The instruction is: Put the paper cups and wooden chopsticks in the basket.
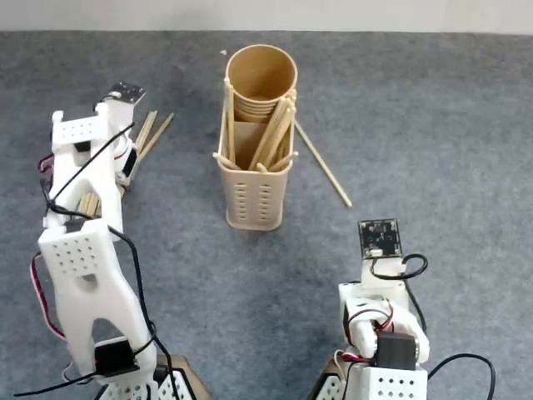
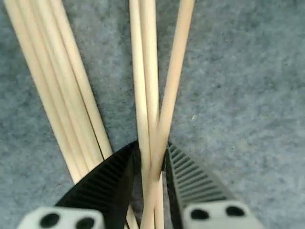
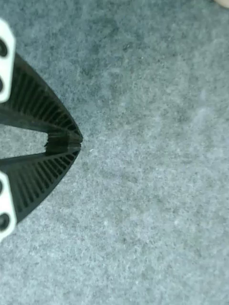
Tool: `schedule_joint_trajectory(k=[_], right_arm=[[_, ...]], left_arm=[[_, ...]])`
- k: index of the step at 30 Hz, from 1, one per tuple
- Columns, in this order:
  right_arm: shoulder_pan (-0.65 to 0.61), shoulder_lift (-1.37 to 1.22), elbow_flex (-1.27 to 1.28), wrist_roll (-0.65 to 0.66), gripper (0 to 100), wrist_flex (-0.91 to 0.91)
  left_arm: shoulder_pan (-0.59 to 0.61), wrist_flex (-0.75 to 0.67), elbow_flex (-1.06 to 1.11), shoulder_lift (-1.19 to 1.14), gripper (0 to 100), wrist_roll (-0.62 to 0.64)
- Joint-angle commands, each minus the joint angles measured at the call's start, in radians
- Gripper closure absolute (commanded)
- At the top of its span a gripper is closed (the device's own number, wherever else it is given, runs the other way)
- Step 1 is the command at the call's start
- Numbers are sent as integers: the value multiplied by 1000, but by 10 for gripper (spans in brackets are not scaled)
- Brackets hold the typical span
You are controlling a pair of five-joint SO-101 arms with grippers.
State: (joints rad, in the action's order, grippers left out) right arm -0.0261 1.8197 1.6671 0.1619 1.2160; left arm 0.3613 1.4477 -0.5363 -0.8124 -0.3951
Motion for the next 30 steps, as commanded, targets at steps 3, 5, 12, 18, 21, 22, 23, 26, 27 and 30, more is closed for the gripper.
schedule_joint_trajectory(k=[3,5,12,18,21,22,23,26,27,30], right_arm=[[13,13,153,6,992,7],[13,13,153,6,992,7],[13,13,153,6,992,7],[13,13,153,6,992,7],[13,13,153,6,992,7],[13,13,153,6,992,7],[13,13,153,6,992,7],[13,13,153,6,992,7],[13,13,153,6,992,7],[13,13,153,6,992,7]], left_arm=[[-35,127,-153,-10,944,-8],[-39,161,-219,-8,973,-5],[-73,324,-533,-7,995,11],[-73,324,-693,-7,995,91],[-71,324,-737,-7,995,118],[-68,324,-756,-7,995,130],[-67,324,-773,-7,995,146],[-67,325,-839,-7,995,180],[-67,325,-866,-7,995,190],[-68,327,-952,-5,996,206]])
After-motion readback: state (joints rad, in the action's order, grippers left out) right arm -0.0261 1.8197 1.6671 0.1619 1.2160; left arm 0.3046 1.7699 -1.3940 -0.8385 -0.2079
